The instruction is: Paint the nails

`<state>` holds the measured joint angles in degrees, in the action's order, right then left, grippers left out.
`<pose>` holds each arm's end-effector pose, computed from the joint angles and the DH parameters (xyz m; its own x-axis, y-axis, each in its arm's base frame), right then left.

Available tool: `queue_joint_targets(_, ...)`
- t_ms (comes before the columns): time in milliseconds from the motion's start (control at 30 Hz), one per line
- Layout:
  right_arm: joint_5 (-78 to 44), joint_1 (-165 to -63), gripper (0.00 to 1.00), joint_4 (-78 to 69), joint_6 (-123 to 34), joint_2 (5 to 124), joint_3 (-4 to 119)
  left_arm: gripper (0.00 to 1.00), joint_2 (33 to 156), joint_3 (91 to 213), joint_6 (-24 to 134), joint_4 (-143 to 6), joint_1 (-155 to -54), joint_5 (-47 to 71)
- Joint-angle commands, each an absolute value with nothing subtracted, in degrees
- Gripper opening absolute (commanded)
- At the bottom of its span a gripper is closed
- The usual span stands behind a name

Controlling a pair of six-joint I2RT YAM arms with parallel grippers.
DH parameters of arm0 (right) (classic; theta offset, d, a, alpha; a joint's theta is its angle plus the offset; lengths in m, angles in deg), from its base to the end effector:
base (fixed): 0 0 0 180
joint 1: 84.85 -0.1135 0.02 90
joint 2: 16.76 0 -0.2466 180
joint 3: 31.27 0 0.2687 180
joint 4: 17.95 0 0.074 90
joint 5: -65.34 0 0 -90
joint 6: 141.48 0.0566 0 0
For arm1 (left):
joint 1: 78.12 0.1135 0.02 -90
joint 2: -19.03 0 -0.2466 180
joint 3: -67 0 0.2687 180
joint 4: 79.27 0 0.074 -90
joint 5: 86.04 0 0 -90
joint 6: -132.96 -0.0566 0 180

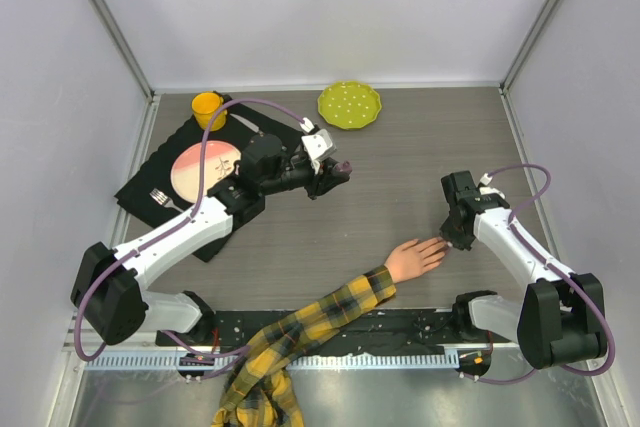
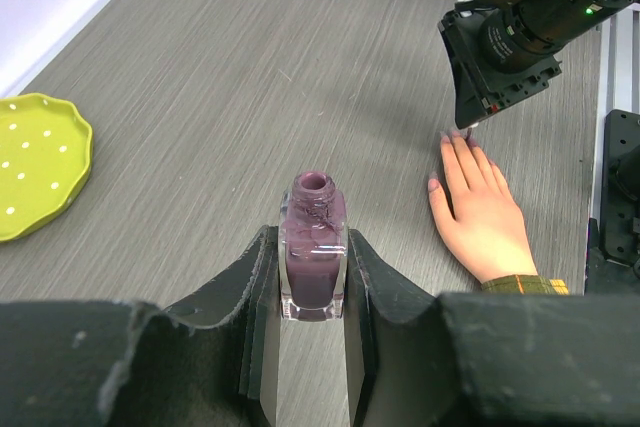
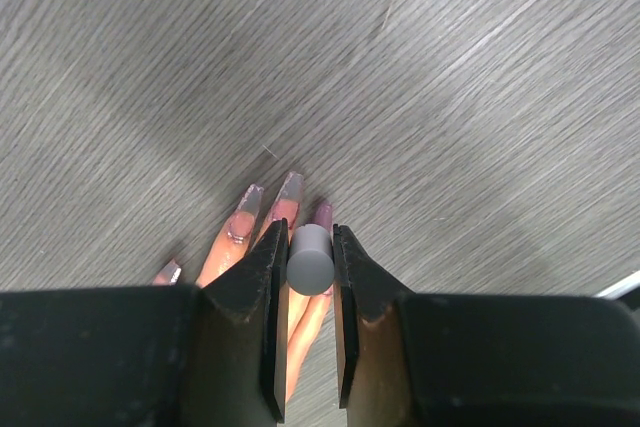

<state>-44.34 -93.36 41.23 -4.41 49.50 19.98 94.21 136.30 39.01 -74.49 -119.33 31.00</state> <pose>0.2154 0.0130 0.1472 -0.6837 0.5948 -0.4228 0.6636 0.7478 -0.0212 0.2437 -0.2476 0.3014 -0.0753 0.1475 -0.9862 0.9303 0.3664 -0.0162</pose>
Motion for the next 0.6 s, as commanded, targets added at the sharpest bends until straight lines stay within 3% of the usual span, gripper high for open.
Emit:
queue_joint_targets(0, -43.82, -93.37, 0.01, 42.67, -4.55, 48.72, 20.83, 0.0, 93.12, 136.5, 38.39, -76.74, -119.52, 31.9)
queue_joint_targets(567, -42.68, -93.46, 0.01, 43.64, -4.63, 48.01, 21.45, 0.0, 92.86, 136.59, 38.3, -76.57, -119.52, 31.91)
